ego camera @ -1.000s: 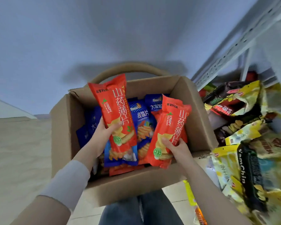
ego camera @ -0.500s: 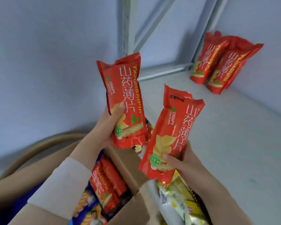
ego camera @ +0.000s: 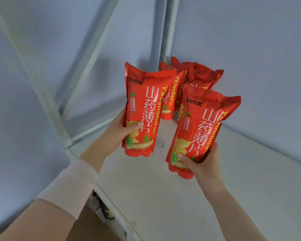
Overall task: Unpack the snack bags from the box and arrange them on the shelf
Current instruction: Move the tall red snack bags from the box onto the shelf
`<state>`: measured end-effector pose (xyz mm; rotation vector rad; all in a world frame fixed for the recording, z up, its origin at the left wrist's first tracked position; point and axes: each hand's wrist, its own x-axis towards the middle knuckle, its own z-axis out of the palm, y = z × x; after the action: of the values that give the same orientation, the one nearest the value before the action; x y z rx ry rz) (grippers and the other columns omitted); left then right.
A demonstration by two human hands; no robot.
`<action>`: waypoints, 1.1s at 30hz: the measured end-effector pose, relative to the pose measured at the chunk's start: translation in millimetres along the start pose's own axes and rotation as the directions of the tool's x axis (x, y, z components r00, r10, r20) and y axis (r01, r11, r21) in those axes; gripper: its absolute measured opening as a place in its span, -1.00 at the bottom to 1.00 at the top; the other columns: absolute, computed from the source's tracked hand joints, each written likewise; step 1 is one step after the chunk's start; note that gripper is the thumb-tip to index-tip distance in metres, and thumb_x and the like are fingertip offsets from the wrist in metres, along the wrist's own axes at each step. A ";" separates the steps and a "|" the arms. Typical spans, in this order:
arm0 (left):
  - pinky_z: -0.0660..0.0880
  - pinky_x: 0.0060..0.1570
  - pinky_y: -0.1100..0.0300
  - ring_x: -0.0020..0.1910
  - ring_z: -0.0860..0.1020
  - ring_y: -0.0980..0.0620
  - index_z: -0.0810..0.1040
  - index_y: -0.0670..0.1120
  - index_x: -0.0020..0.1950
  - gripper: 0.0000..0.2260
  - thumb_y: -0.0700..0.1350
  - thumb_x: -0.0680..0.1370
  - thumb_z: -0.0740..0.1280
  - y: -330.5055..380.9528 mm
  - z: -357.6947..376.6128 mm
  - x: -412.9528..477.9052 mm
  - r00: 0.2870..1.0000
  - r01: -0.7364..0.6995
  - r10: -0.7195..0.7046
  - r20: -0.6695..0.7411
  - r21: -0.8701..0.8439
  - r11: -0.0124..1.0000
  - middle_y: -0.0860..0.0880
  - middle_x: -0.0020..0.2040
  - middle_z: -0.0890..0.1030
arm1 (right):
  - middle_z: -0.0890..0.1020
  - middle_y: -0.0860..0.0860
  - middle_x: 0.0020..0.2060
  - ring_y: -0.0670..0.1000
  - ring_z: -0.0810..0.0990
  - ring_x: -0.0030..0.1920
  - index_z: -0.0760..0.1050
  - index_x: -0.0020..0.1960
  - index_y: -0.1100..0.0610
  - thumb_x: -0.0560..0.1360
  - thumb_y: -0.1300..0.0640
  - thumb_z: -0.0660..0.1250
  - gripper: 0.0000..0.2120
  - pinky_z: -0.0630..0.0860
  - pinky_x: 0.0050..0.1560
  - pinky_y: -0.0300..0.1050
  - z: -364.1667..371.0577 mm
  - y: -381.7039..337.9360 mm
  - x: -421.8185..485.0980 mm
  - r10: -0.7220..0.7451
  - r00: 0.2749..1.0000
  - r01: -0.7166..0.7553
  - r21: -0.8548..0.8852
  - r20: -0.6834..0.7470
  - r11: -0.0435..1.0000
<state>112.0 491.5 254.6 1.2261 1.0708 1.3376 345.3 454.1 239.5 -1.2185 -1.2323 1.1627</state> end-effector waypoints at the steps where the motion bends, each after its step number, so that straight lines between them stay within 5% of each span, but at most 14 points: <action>1: 0.56 -0.18 0.30 -0.06 0.65 0.16 0.46 0.11 0.12 -0.20 0.28 -0.06 0.59 -3.7 -3.6 19.7 1.000 0.004 -0.004 0.017 0.009 1.000 0.18 -0.06 0.68 | 0.49 -0.09 -0.18 -0.28 0.60 -0.46 0.17 0.17 0.05 0.36 0.46 0.40 -0.40 0.47 -0.52 -0.38 6.7 1.7 14.0 0.004 1.000 -0.004 -0.003 -0.022 1.000; 4: 0.56 -0.17 0.32 -0.05 0.65 0.17 0.48 0.10 0.10 -0.20 0.29 -0.08 0.59 -18.0 -13.4 75.5 0.996 0.018 -0.020 0.082 0.027 0.999 0.20 -0.06 0.68 | 0.57 0.06 -0.12 0.04 0.67 -0.43 0.19 0.22 0.01 0.35 0.43 0.43 -0.36 0.53 -0.49 -0.13 22.9 13.9 57.4 0.011 0.995 -0.012 -0.009 -0.096 1.000; 11: 0.56 -0.07 0.33 0.01 0.61 0.25 0.46 0.16 0.12 -0.22 0.25 -0.05 0.60 -57.4 -19.1 154.7 0.980 0.014 -0.016 0.200 0.011 1.000 0.28 -0.02 0.65 | 0.50 0.10 0.12 0.17 0.67 -0.12 0.20 0.28 -0.03 0.29 0.36 0.51 -0.26 0.61 -0.37 -0.11 42.4 43.0 121.9 -0.064 0.948 0.050 -0.054 -0.312 0.997; 15: 0.52 -0.09 0.37 0.01 0.60 0.26 0.45 0.10 0.12 -0.32 0.06 0.05 0.60 -69.8 -20.3 175.0 0.977 -0.015 0.019 0.212 -0.023 1.000 0.25 -0.02 0.65 | 0.47 -0.01 0.13 -0.07 0.57 0.03 0.19 0.26 -0.02 0.24 0.34 0.54 -0.23 0.65 -0.20 -0.02 51.5 49.3 129.9 -0.114 0.898 0.064 -0.130 -0.425 0.989; 20: 0.52 -0.08 0.38 0.02 0.60 0.26 0.45 0.11 0.10 -0.31 0.23 0.05 0.57 -71.4 -23.1 187.5 0.969 -0.034 0.029 0.244 0.014 0.999 0.26 -0.01 0.65 | 0.43 -0.23 0.01 -0.51 0.44 -0.09 0.18 0.19 -0.06 0.24 0.30 0.55 -0.27 0.42 -0.24 -0.58 54.4 56.2 136.4 -0.160 0.877 0.082 -0.186 -0.454 0.979; 28: 0.51 -0.07 0.40 0.05 0.58 0.28 0.43 0.15 0.13 -0.30 0.29 0.06 0.55 -74.8 -26.1 195.5 0.961 -0.037 0.021 0.277 0.054 0.998 0.31 0.01 0.63 | 0.38 -0.05 0.21 -0.11 0.43 0.18 0.17 0.24 -0.11 0.24 0.22 0.57 -0.22 0.42 0.15 -0.18 60.6 66.9 138.1 -0.235 0.844 0.101 -0.286 -0.483 0.953; 33: 0.51 -0.05 0.36 0.07 0.57 0.27 0.41 0.16 0.14 -0.37 0.14 0.14 0.54 -72.7 -27.6 195.3 0.956 -0.050 0.025 0.292 0.076 0.996 0.25 0.07 0.59 | 0.27 -0.02 0.26 -0.11 0.36 0.24 0.20 0.39 0.15 0.23 0.19 0.58 -0.15 0.35 0.17 -0.31 60.6 67.7 137.5 -0.295 0.834 0.097 -0.403 -0.466 0.910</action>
<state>91.9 694.5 203.7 1.4602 0.9032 1.1067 288.9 594.4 173.8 -1.5116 -1.1424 0.4001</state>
